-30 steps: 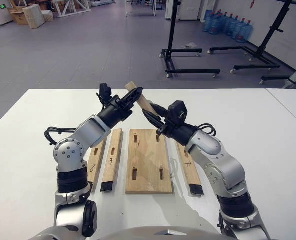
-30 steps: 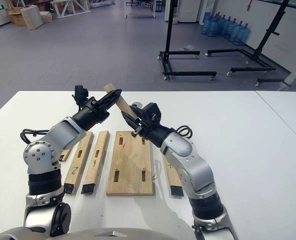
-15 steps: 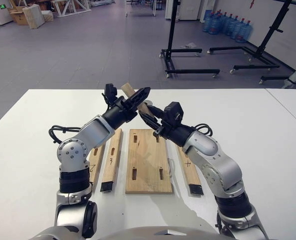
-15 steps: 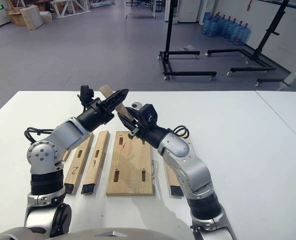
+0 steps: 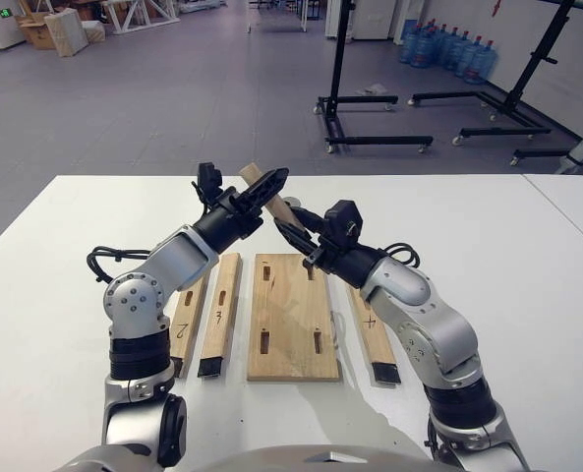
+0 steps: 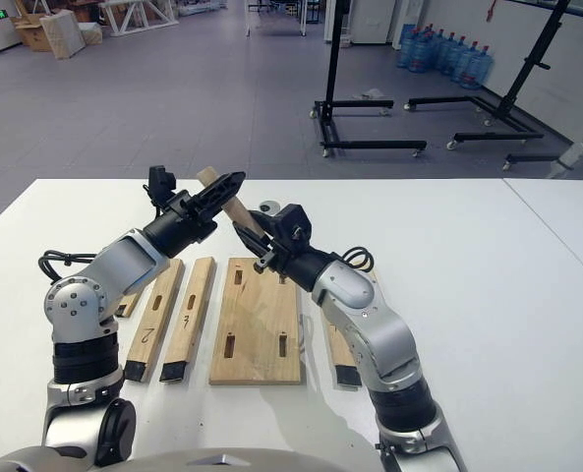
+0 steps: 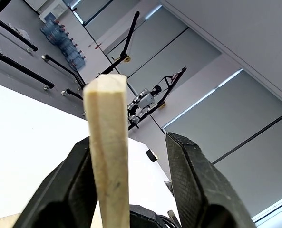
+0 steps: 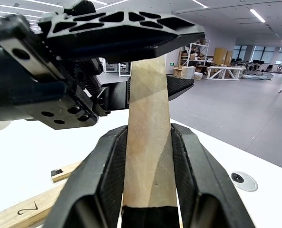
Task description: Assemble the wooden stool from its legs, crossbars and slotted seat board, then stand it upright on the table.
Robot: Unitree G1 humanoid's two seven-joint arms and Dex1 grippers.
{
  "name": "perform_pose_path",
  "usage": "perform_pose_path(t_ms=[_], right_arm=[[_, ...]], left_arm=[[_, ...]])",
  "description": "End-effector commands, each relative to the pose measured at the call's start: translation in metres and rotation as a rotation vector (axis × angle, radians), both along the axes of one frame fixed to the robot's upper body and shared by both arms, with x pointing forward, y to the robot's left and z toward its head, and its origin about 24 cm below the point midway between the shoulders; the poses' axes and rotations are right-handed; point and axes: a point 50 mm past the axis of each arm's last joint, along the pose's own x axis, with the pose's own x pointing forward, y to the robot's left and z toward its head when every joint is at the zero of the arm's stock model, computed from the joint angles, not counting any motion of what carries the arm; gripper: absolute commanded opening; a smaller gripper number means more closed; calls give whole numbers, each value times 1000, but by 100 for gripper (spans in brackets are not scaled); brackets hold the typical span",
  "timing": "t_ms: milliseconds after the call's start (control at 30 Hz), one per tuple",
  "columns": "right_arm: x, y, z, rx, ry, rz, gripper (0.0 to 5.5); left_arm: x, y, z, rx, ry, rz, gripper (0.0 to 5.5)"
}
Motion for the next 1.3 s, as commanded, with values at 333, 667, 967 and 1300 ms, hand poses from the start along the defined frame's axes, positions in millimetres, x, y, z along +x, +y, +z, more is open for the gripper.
perform_pose_path(t_ms=[333,667,967,1300], right_arm=[[2,-1,1,-5,0,-12,128],[1,1,1,-17,-6,1,128],[-3,2,-18,-43,243,81,247],[5,-100,-1,-151,213,-92,416]], left_arm=[[0,1,-3,-13,22,1,110],[-1,-3,-6,21,25,8,40],[2,1,-8,65,16,47,39],[-29,111,-18,534,5,656,39]])
